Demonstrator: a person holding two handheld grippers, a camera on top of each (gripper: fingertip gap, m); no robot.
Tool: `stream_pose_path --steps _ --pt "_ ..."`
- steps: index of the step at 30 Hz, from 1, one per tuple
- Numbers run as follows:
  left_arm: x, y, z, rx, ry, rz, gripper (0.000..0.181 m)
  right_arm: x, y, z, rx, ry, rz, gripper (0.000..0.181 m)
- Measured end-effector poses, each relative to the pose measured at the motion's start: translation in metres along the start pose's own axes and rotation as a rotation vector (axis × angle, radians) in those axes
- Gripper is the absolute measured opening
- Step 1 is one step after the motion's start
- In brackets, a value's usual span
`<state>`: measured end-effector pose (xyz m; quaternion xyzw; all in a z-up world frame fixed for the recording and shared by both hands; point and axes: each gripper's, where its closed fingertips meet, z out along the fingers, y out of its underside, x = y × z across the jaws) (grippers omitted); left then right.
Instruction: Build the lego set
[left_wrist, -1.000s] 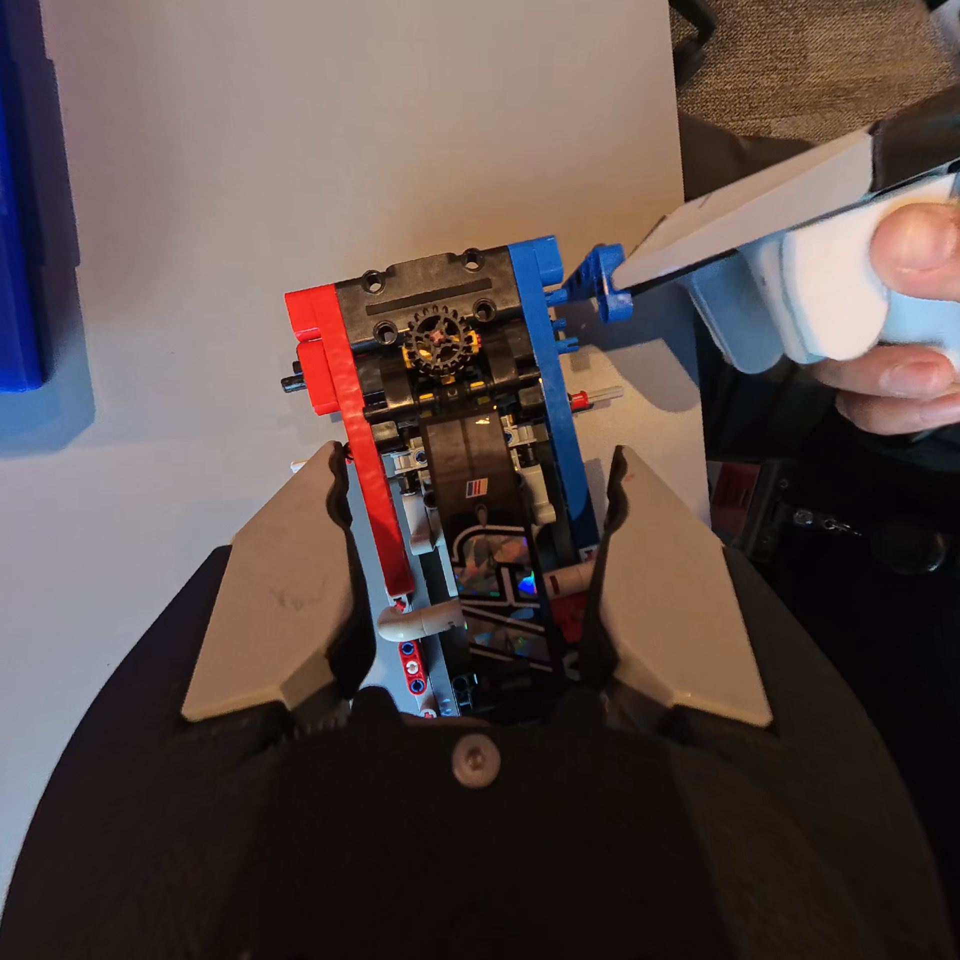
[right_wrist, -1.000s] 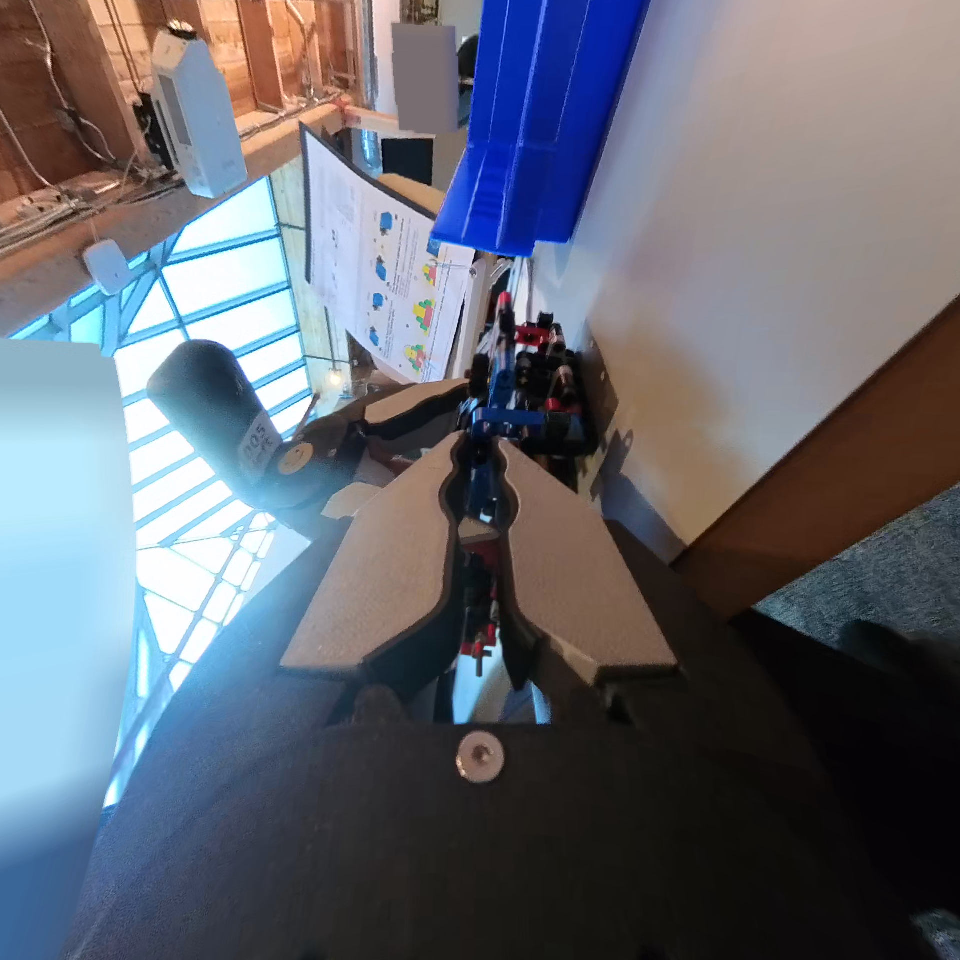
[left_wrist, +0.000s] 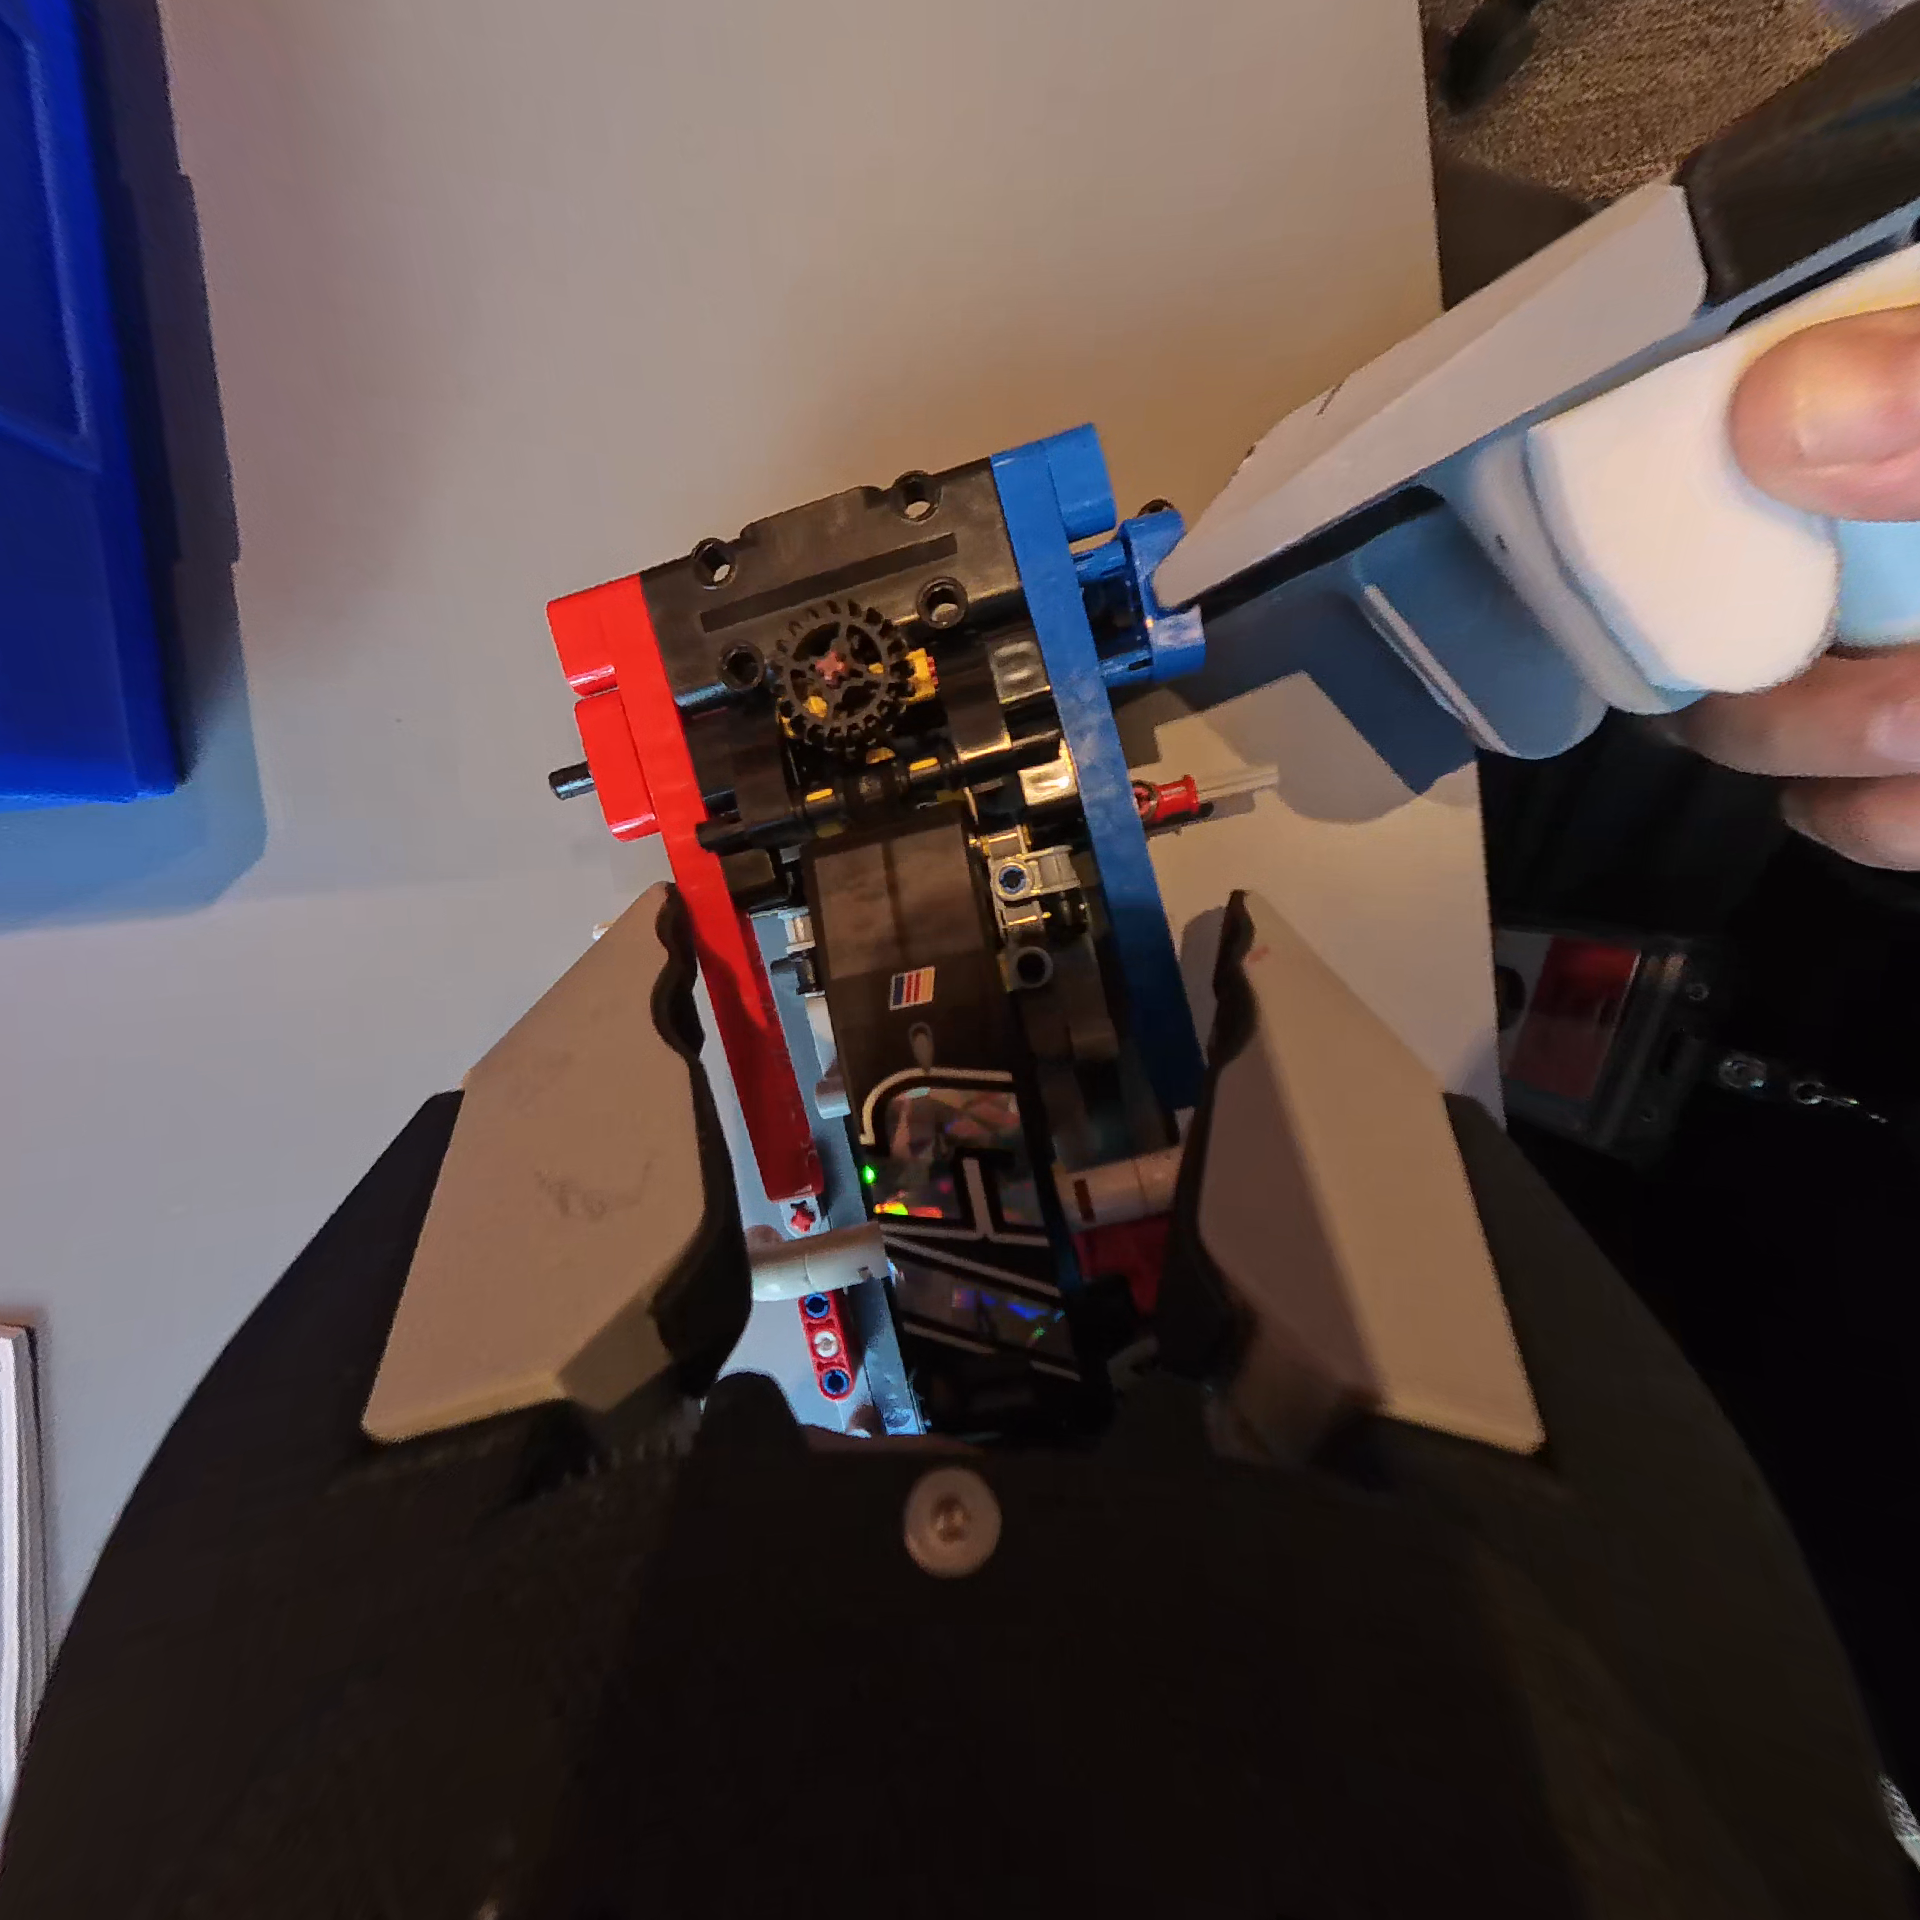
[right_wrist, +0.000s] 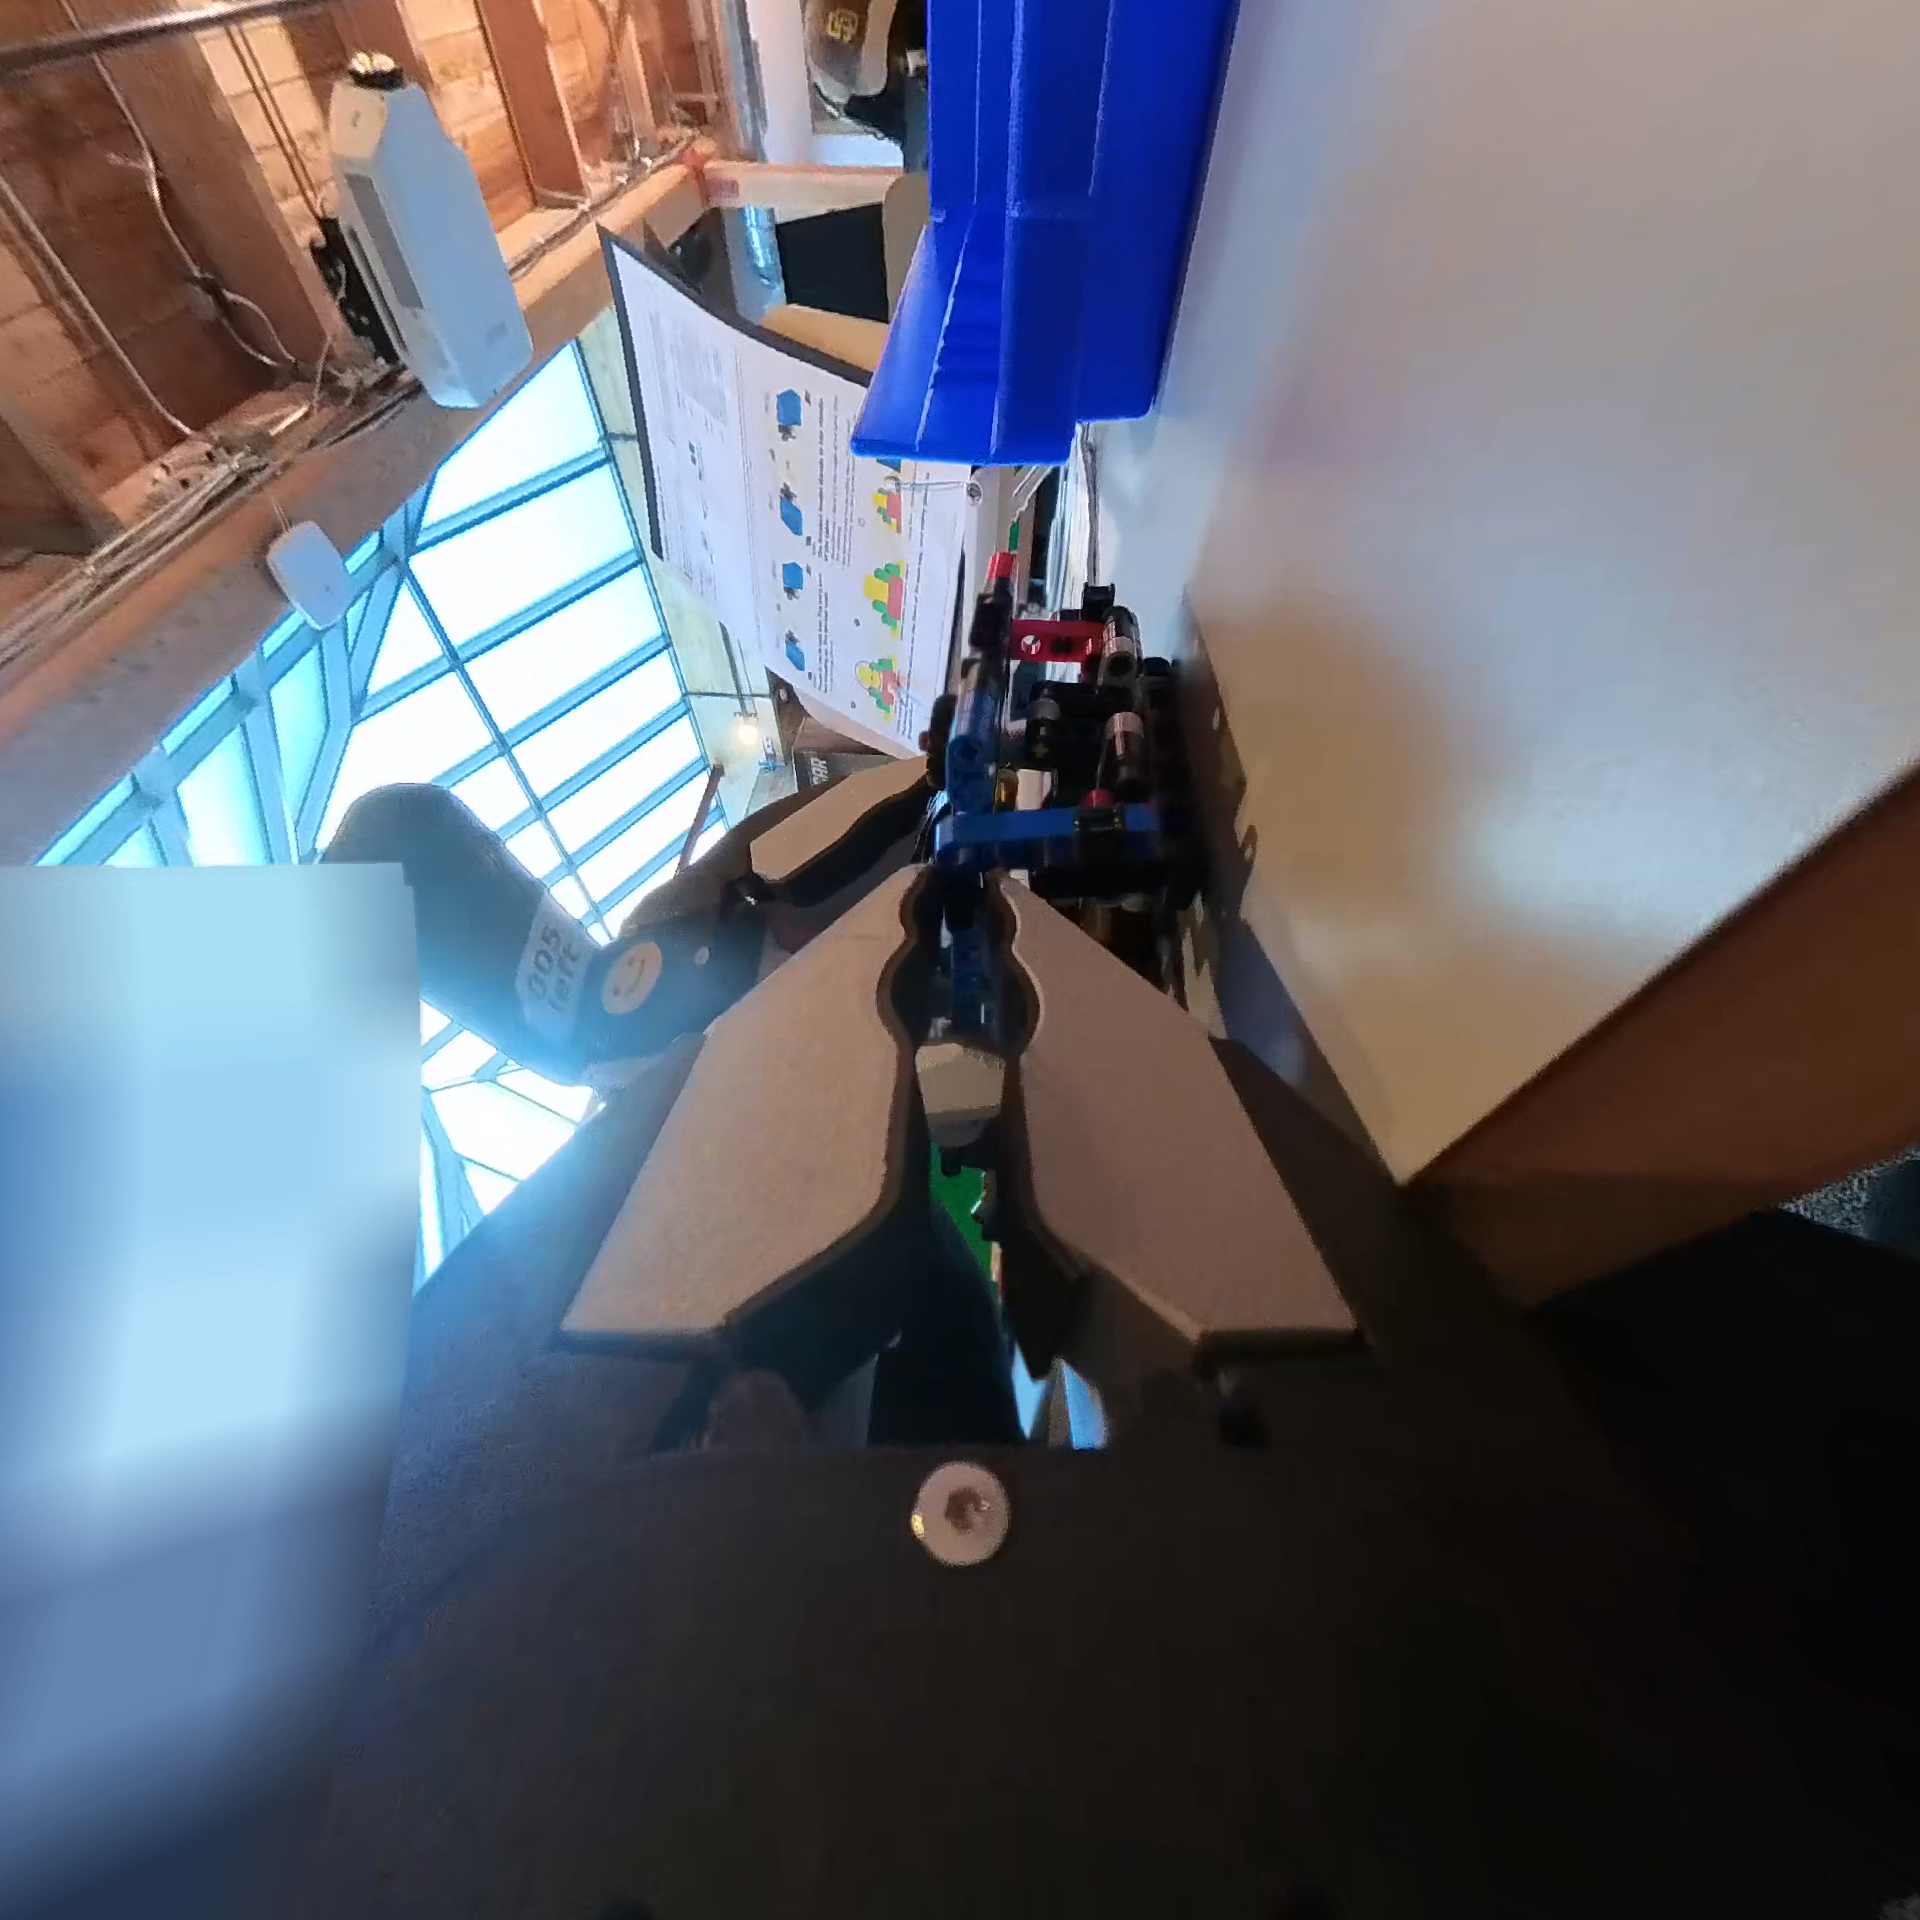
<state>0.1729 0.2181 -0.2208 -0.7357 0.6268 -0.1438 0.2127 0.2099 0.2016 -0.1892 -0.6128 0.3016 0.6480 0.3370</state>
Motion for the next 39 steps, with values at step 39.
stream_pose_path --steps 39 --pt "-0.019 -0.016 -0.007 -0.052 0.273 -0.049 0.095 0.002 0.007 0.004 -0.045 0.033 -0.042 0.003"
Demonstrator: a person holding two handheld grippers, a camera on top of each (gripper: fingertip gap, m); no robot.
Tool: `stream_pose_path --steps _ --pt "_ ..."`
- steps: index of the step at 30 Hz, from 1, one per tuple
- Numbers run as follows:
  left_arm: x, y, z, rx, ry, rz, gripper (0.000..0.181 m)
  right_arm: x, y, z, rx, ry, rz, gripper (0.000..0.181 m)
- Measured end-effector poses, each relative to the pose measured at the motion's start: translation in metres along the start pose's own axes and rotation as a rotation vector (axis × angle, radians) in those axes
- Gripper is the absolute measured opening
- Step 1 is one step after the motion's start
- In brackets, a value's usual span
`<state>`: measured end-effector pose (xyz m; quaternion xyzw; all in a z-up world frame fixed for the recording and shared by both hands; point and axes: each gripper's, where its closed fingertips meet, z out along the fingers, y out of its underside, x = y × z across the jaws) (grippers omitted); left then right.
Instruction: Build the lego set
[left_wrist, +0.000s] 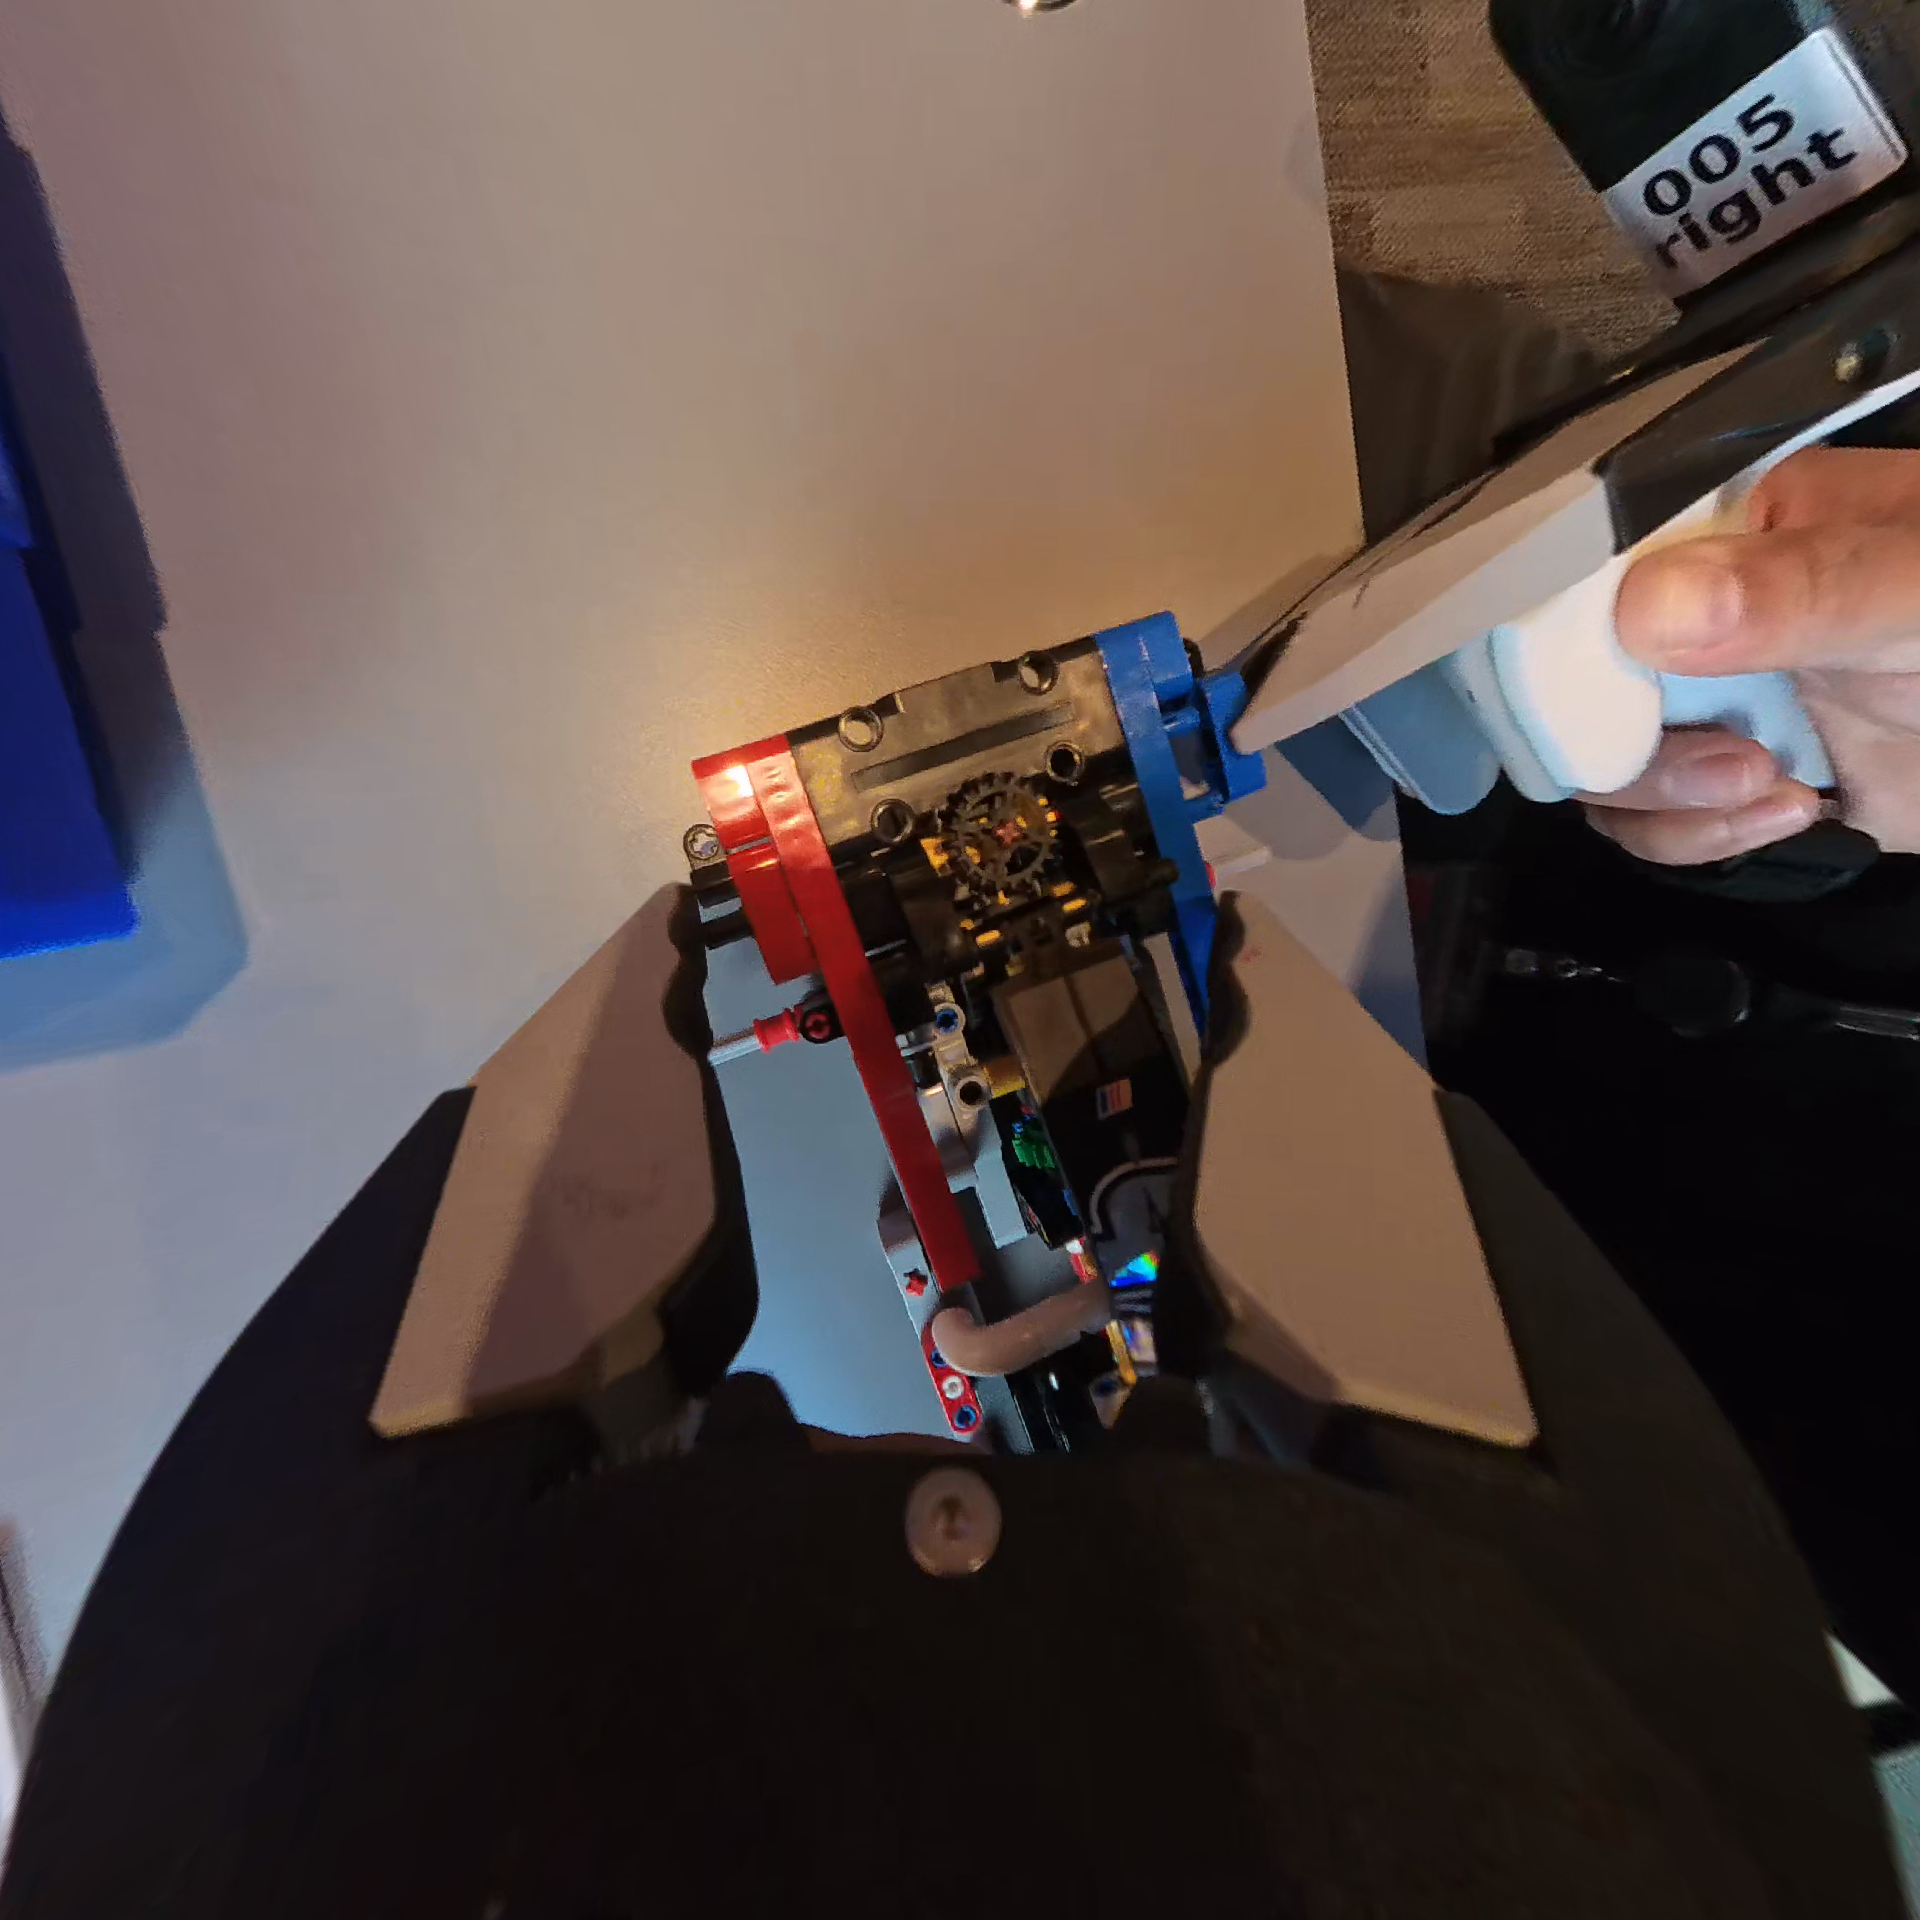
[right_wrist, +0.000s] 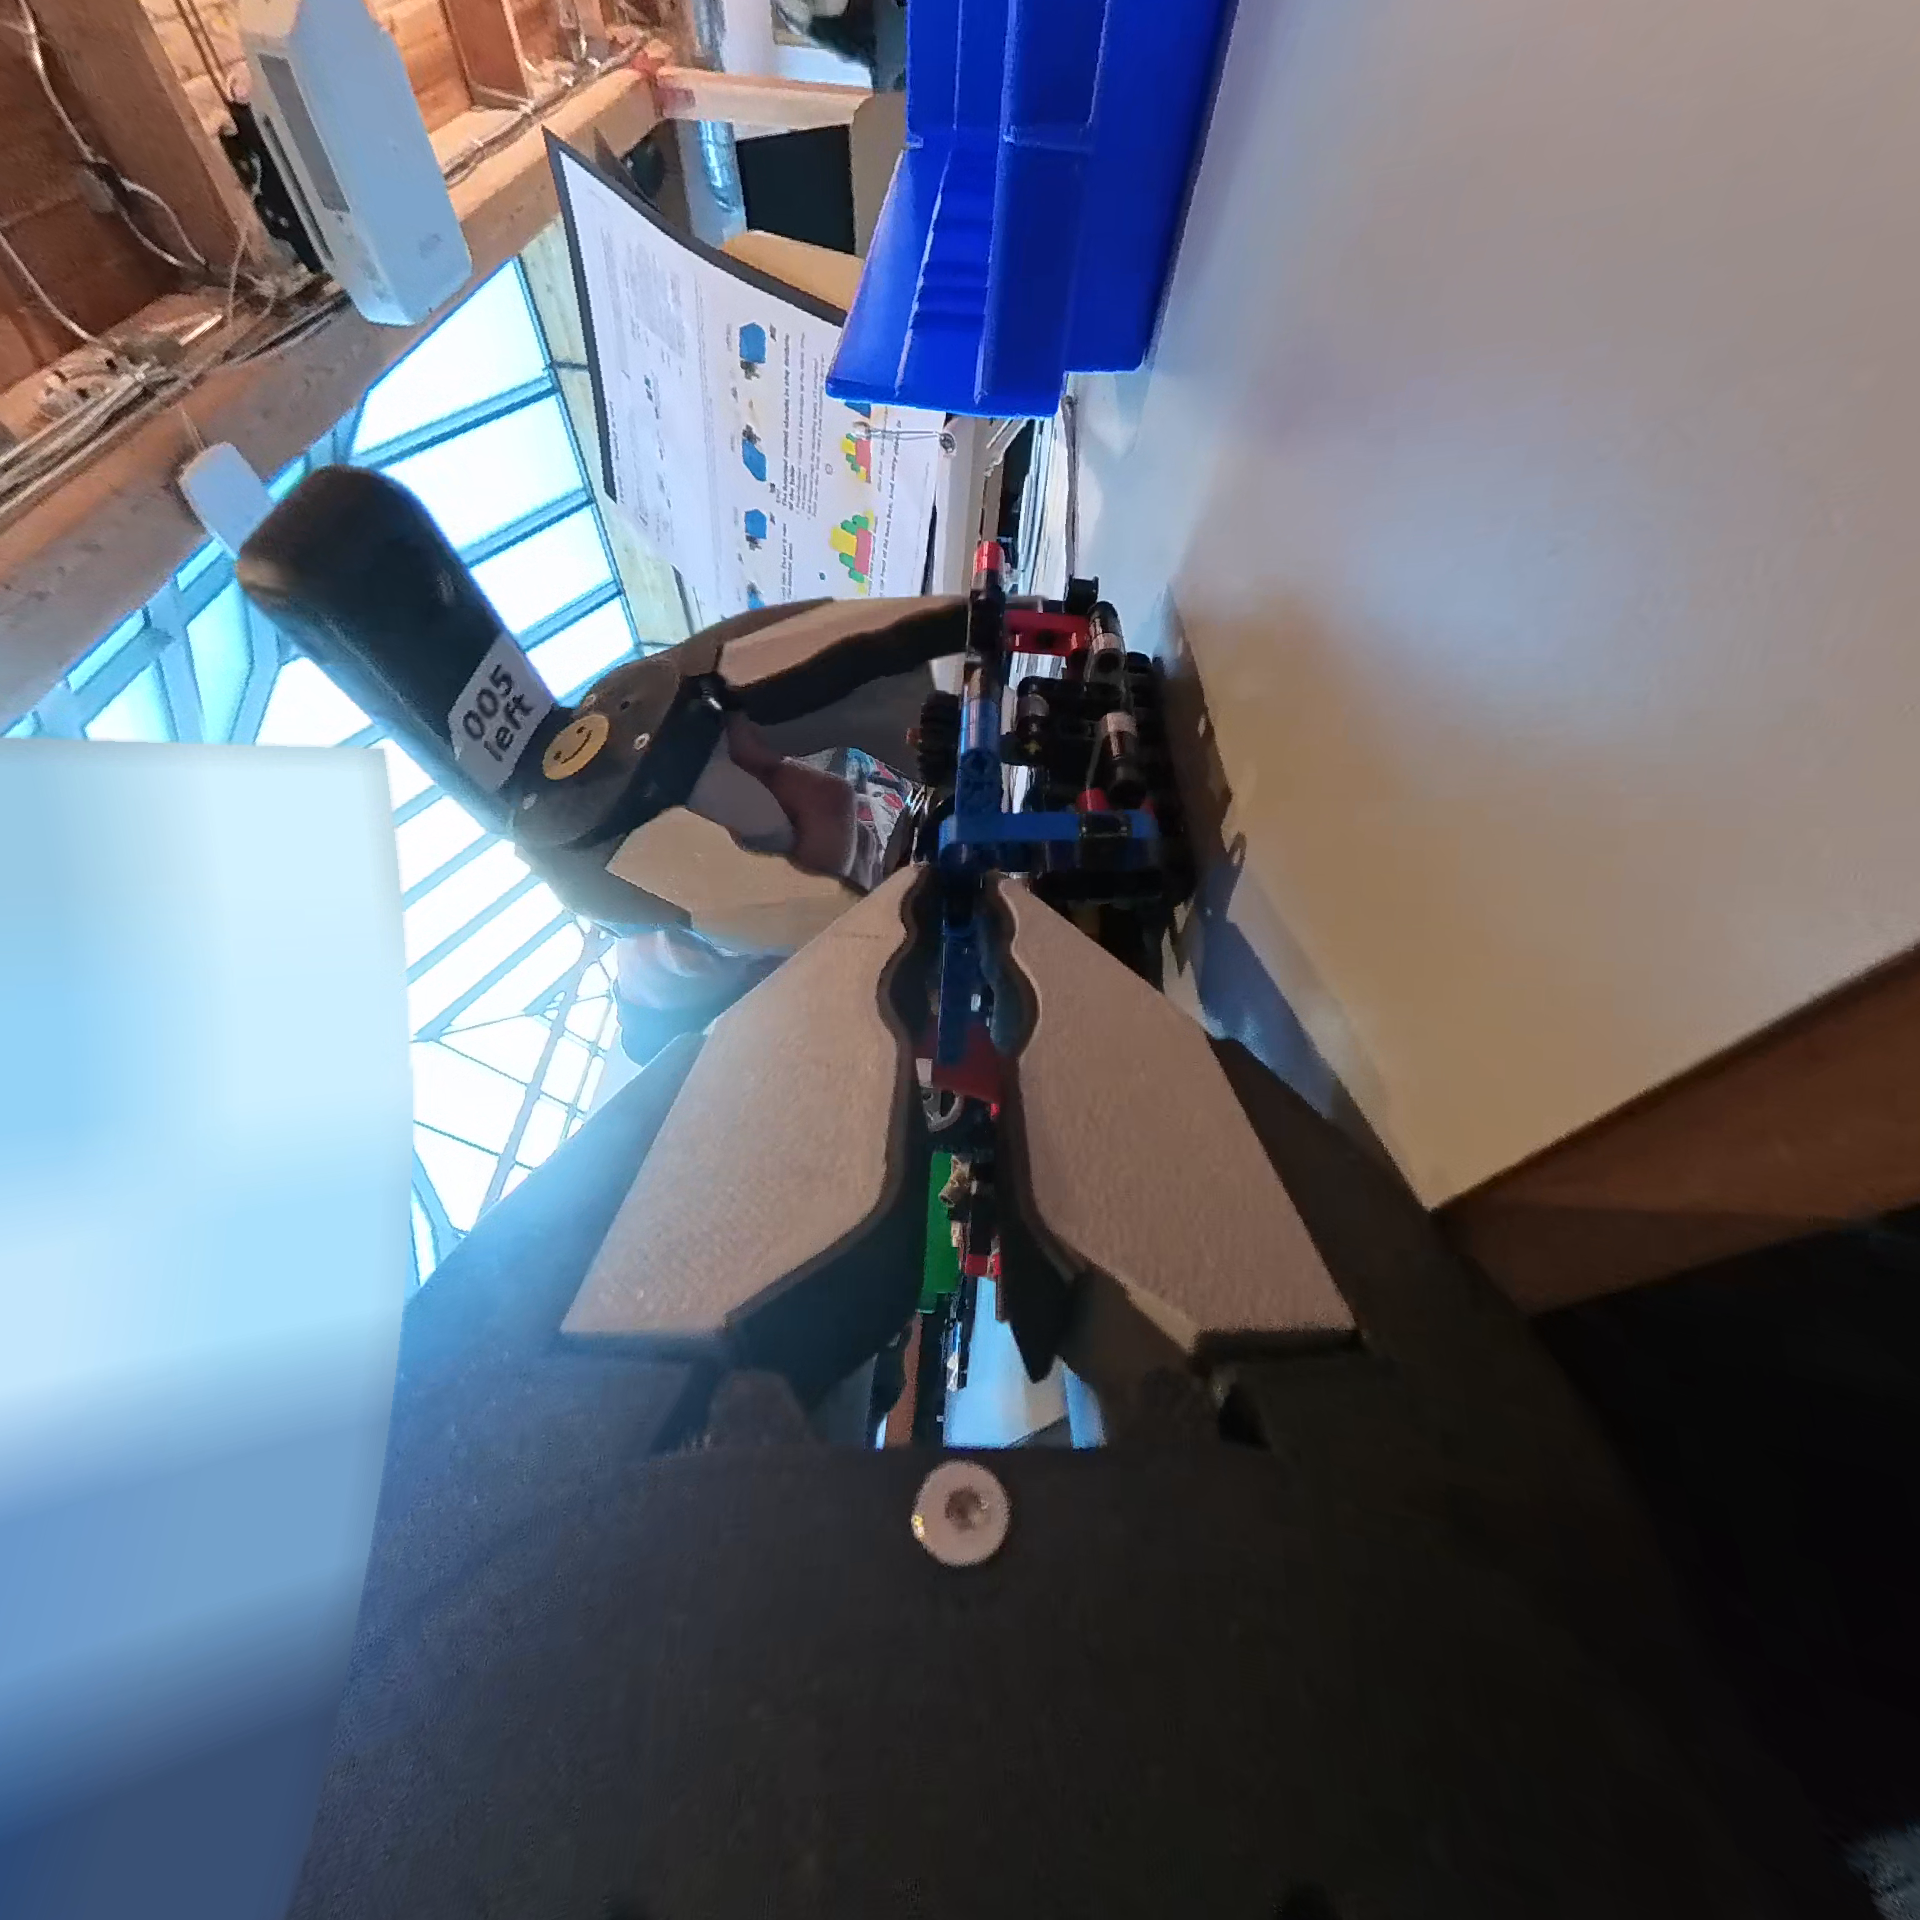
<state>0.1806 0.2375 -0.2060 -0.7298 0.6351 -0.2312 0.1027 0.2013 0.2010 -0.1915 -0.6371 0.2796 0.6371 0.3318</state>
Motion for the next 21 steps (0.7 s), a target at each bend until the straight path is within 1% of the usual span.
stream_pose_path --steps 6,11,13,16,21 --pt "0.002 0.003 0.002 -0.027 0.02 0.001 0.096 0.0 0.003 -0.001 0.006 0.02 0.01 0.004" --pt "0.003 0.002 0.003 -0.023 0.034 0.002 0.096 -0.005 0.009 -0.001 0.002 0.014 0.017 0.004" --pt "0.003 0.002 0.003 -0.022 0.033 0.004 0.096 -0.002 0.012 0.0 -0.004 0.029 0.015 0.003" --pt "0.003 0.002 0.003 -0.018 0.031 -0.001 0.096 0.001 0.011 0.001 0.027 0.009 0.054 0.003" --pt "0.003 0.001 0.002 -0.002 0.041 -0.009 0.095 0.001 0.01 -0.001 0.043 0.016 0.041 0.004"
